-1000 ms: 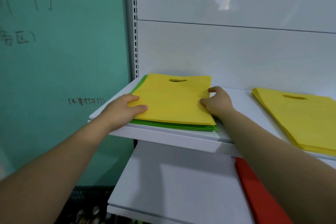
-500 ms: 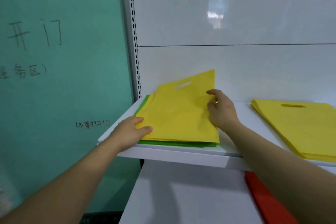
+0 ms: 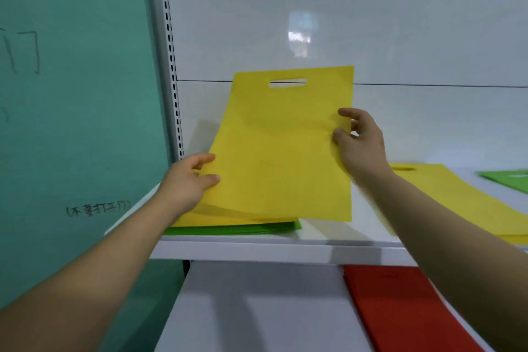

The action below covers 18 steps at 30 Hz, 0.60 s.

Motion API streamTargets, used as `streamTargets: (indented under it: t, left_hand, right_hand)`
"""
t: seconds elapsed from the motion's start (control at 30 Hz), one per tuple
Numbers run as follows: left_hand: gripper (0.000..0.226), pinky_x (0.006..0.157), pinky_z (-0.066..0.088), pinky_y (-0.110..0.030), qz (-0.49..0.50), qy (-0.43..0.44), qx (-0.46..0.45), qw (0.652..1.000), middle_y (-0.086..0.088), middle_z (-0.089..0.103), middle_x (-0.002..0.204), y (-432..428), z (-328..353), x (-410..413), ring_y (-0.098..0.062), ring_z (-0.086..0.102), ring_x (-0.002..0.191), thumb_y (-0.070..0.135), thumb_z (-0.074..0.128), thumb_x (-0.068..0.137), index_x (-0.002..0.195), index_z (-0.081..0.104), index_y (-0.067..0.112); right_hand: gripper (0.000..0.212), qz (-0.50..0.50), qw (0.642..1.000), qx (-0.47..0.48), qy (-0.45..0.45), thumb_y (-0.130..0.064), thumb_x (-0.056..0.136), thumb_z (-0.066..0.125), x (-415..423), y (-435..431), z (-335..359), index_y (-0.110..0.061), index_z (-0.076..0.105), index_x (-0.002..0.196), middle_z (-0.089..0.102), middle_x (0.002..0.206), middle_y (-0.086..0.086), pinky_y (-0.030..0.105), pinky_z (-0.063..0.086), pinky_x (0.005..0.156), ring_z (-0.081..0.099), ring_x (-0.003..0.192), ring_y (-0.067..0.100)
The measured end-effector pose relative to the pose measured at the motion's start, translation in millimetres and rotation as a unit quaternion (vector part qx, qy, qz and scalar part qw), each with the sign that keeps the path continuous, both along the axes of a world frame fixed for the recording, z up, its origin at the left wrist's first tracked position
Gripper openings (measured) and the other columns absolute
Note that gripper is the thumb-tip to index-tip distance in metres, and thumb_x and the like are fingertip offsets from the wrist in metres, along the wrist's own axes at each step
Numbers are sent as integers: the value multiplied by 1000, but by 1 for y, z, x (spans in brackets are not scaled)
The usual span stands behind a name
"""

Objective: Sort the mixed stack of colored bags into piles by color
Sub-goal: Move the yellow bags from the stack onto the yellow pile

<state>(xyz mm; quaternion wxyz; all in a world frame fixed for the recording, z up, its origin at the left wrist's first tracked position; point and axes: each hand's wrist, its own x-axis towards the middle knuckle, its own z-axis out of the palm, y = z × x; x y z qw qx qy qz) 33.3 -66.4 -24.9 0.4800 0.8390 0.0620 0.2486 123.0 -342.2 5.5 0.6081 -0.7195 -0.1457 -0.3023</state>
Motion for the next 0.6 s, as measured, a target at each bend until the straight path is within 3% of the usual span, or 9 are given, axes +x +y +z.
streamTargets:
  t: [0.07,0.27,0.43,0.6]
  left_hand:
    - [42,72,40,-19,0,-25,12,1000,0,52,121,-21,4,4,-12,49,99,10,65,87,125,58,25]
    - [41,88,31,-17,-26,-58,74,995,3,50,132,-103,9,21,-8,43,110,8,59,91,129,55,20]
    - [44,89,32,-16,-47,-38,104,993,-2,49,136,-188,-7,43,-16,48,119,11,61,89,132,53,17]
    - [53,95,34,-21,-86,27,114,989,1,43,141,-261,-34,57,-14,44,124,23,64,88,138,46,18]
  right_hand:
    - [38,-16,999,-27,7,-7,91,54,6,-22,2,-36,55,115,48,99,-6,23,46,73,49,79,9]
    - [34,-67,989,-116,59,-24,95,54,27,-105,-2,-29,52,128,50,110,1,30,43,83,51,96,19]
    - [32,-101,974,-182,92,-23,96,54,48,-190,-15,-21,54,128,49,107,0,29,39,86,49,98,19]
    - [30,-107,950,-259,136,-21,97,52,74,-260,-33,-17,55,126,54,114,4,25,36,82,51,107,24]
